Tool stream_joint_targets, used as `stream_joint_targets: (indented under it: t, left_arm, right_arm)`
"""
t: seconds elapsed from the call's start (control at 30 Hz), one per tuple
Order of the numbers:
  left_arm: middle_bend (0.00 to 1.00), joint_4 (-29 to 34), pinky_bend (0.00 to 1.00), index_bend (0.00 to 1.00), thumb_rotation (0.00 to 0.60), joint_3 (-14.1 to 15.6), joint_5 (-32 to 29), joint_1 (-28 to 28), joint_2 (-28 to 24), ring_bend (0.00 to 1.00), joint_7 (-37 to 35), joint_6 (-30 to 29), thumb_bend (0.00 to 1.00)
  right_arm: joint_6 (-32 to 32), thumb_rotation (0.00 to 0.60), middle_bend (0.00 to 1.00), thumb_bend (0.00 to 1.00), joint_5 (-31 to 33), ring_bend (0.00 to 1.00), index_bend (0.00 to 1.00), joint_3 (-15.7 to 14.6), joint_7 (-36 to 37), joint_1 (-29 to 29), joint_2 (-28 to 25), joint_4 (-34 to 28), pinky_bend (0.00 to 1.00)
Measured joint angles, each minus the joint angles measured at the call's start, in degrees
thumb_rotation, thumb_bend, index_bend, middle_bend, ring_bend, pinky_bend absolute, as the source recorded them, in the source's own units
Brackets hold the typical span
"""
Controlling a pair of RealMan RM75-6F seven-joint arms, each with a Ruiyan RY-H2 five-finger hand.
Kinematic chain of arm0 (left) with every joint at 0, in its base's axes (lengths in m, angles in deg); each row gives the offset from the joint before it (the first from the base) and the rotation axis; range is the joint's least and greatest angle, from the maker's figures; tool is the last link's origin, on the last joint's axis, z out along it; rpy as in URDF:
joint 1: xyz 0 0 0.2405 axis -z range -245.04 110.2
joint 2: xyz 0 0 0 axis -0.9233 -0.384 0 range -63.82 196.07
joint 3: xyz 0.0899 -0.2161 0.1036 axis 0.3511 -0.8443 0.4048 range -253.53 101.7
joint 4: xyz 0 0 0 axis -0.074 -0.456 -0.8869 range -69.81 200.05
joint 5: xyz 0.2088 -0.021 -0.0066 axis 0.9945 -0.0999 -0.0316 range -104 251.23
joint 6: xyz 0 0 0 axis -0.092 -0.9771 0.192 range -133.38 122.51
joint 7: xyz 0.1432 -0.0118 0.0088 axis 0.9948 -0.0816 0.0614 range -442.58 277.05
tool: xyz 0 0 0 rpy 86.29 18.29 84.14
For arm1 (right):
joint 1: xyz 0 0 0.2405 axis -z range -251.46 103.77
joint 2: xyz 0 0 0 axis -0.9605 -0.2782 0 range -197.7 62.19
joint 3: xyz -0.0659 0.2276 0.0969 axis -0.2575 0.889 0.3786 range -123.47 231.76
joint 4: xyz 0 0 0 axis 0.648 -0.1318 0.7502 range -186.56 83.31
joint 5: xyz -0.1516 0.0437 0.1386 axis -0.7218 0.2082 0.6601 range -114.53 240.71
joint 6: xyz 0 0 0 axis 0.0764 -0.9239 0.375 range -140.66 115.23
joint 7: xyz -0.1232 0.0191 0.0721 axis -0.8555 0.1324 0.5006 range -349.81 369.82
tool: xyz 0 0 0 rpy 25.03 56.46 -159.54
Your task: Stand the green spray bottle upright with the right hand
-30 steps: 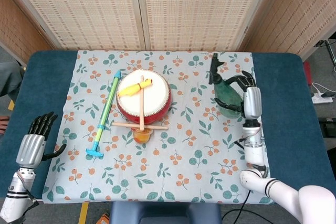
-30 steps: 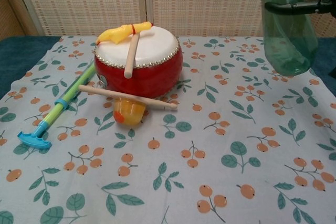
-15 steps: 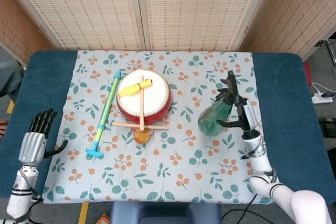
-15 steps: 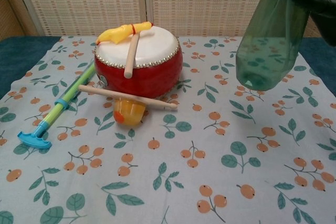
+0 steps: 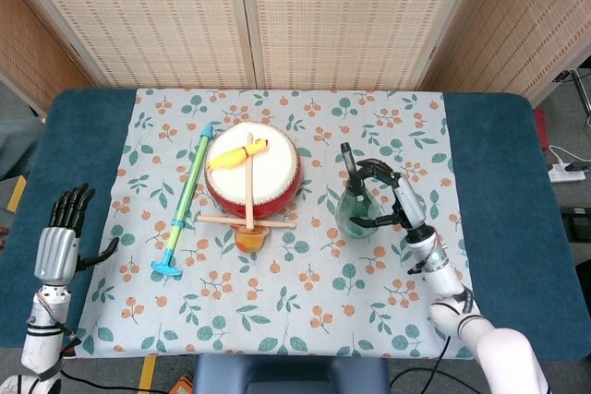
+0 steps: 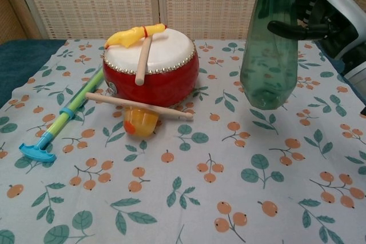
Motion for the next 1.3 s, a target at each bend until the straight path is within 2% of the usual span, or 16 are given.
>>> stream_joint_targets:
  t: [0.47,0.67,0.87,1.3]
  left_arm:
    - [0.0,-9.1,0.01,0.0,0.6,-1.4,-1.6,1.5,5.8,0.0,-4.8,-0.9,0.22]
    - [0.0,-12.7,0.01,0.0,0.6,-1.5,-2.6,2.2,7.8,0.0,-4.9,1.2,0.22]
    - [0.0,-14.8,0.01,0.0,0.6,-1.4,-3.0,2.8,9.3,0.0,-5.3,1.7,0.22]
    - [0.0,-18.9,0.01,0.0,0.6,-1.5,-3.5,3.4,12.1,0.0,-8.0,0.8,0.22]
  right_arm:
    - [-4.6,0.6,0.65,0.03,0.1,0.38,0.82,-2.8,3.9,-2.9,2.7,6.6,0.26]
    - [-7.0,0.6,0.65,0.03,-0.3,0.38,0.82,-4.4,5.0,-3.9,3.6,8.5,0.26]
    - [-9.1,0.6,0.65,0.03,-1.3,0.38,0.82,-6.8,5.9,-3.7,4.6,10.2,0.26]
    - [-10.1,0.6,0.65,0.03,-1.4,0.38,0.82,-8.4,7.0,-3.5,5.2,11.3,0.26]
